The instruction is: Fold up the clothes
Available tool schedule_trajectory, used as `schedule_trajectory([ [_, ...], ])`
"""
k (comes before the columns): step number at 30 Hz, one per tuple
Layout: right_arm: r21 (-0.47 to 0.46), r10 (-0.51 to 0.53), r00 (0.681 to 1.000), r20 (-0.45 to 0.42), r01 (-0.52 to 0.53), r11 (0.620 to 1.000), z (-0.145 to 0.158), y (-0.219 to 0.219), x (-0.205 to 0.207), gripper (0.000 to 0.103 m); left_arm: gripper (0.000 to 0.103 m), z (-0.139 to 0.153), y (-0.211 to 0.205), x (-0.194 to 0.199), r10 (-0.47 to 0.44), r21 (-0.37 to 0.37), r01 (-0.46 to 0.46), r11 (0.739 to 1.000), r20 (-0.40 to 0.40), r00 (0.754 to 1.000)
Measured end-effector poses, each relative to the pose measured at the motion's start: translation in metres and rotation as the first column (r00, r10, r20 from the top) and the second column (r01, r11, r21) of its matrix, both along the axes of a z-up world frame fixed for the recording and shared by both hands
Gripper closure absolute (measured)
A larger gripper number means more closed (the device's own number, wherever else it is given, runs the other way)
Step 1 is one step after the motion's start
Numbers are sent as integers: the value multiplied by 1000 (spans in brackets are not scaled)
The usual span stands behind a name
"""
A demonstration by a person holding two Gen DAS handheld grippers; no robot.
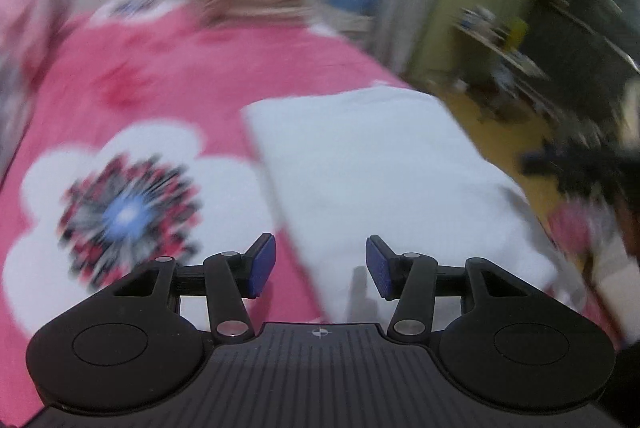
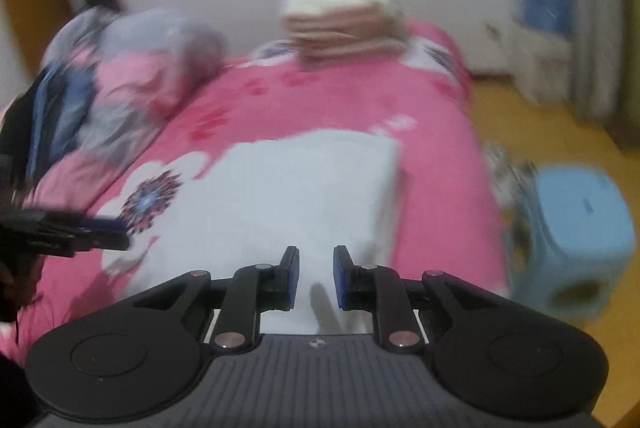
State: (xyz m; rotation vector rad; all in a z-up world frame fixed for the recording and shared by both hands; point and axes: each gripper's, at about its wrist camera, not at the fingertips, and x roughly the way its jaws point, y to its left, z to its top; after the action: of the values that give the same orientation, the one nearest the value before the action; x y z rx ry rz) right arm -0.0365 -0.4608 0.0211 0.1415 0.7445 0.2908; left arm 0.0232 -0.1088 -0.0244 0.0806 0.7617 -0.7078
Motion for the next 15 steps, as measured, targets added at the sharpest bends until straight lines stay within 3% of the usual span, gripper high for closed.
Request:
schedule_trajectory([
  [2, -60, 20, 1000, -23, -21, 998, -13, 14, 12, 86, 52, -8, -18, -12, -82, 57, 79, 995, 44, 996],
  [4, -133, -29, 993, -114, 14, 991, -37, 16, 26, 84, 51, -23, -32, -22, -116, 144, 106, 984, 63, 991],
  [6, -91, -68, 989, -132, 57, 994, -33, 10, 31, 85, 49, -28, -36, -31, -118, 182, 98, 978, 108, 987],
  [9, -196, -67, 996, -62, 54, 979, -8, 23, 36, 84, 46, -27, -33, -28, -93, 171, 80, 982, 70, 993],
  [11, -177, -58, 998, -13, 55, 983, 3, 26, 44, 84, 44, -26, -30, -24, -68, 150, 62, 987, 31, 997],
  [13, -157, -59, 998, 6, 59, 986, 0, 28, 62, 84, 43, -27, -28, -21, -50, 135, 49, 990, 1, 999],
  [15, -187, -72, 997, -33, 64, 980, -22, 27, 81, 85, 41, -29, -27, -18, -33, 121, 36, 992, -29, 999],
])
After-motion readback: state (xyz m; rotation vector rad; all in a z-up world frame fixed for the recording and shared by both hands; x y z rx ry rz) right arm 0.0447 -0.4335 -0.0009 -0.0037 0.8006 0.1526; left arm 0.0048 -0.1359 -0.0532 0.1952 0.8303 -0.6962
